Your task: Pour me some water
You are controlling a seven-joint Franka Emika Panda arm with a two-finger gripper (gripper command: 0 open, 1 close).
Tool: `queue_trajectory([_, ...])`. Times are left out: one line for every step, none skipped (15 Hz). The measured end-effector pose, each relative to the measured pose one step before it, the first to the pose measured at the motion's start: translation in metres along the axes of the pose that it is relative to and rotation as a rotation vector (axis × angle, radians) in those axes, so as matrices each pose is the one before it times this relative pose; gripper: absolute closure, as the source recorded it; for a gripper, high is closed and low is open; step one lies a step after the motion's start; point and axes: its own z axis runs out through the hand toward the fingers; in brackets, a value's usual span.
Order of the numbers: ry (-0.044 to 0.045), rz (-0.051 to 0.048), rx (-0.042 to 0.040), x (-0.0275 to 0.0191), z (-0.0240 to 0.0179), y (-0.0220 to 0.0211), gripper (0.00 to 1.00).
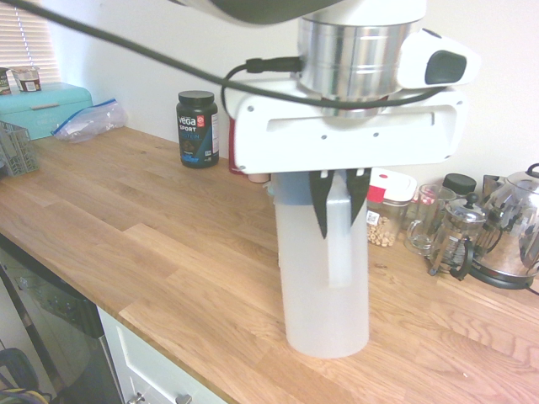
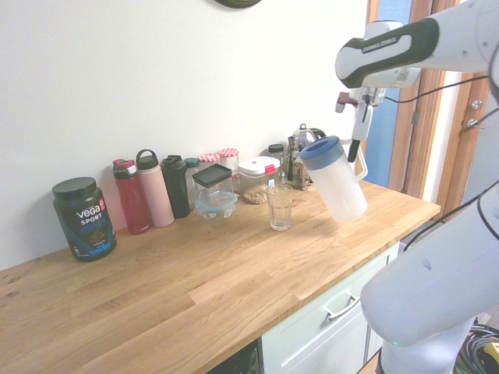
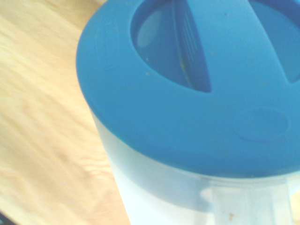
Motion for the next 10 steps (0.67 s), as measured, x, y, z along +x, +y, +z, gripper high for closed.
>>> queue_trajectory([-0.00798, -0.01787, -0.02005, 0.01425, -0.00232, -0.00908, 1.00])
queue_trajectory([-0.00899, -0.02214, -0.02173, 0.01329, -0.00119, -0.01228, 1.00])
queue_trajectory([-0.01258, -0.02735, -0.03019, 0.01069, 0.00033, -0.01303, 1.00])
queue_trajectory([-0.01643, -0.02641, -0.04650, 0.00697, 0.00043, -0.01100, 1.00])
queue_trajectory([-0.01632, -0.02272, -0.05572, 0.00461, -0.00121, -0.00885, 1.00])
queue_trajectory([-0.01171, -0.02139, -0.04880, 0.00252, -0.00322, -0.00642, 1.00])
queue_trajectory([-0.01318, -0.02112, -0.04872, 0.00171, -0.00303, -0.00526, 1.00])
queue_trajectory([-0.01215, -0.01975, -0.04597, 0.00214, -0.00224, -0.00718, 1.00])
queue_trajectory([-0.00947, -0.02158, -0.03176, 0.00268, -0.00017, -0.00943, 1.00])
queue_trajectory([-0.01101, -0.02216, -0.02739, 0.00330, 0.00111, -0.01197, 1.00])
